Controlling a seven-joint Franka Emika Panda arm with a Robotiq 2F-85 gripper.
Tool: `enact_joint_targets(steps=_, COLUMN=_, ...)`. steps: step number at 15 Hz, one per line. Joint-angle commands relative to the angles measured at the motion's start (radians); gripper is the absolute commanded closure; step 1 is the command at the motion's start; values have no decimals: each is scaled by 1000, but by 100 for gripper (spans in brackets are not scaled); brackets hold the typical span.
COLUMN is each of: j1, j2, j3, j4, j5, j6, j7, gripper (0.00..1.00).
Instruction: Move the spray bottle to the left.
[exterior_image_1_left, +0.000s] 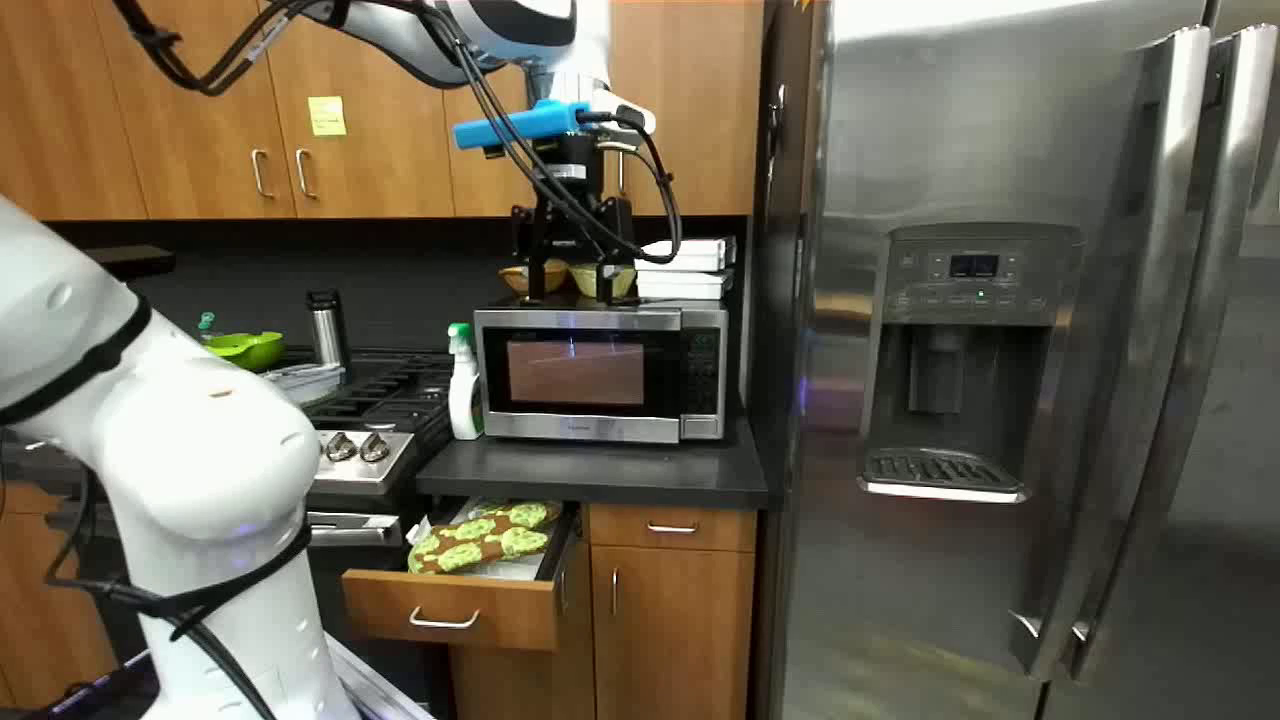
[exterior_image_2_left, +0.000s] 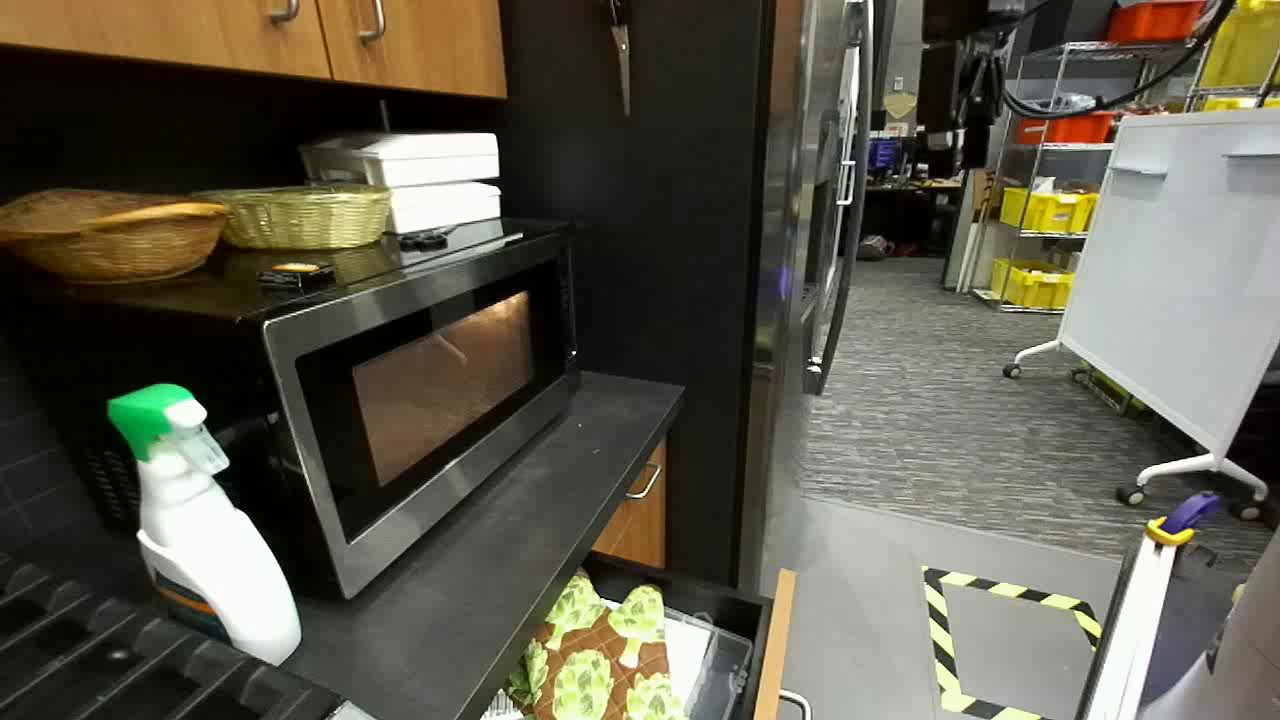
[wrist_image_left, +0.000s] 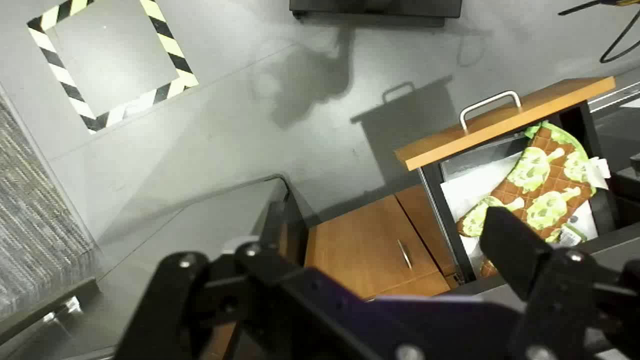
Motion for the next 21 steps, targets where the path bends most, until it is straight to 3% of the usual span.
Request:
enact_joint_targets(steps=1, j1=7, j2=0, j3=-5, j4=3, j5=-2, j6=-3, j7=3, gripper=0)
enact_joint_targets(steps=12, j1=83, j2=49, j3=71, j4=24, j5=31, j6=25, j7=44, gripper=0)
enact_joint_targets(steps=21, j1=165, j2=215, j3=177, j4=132, j5=135, j6=103, j7=117, gripper=0)
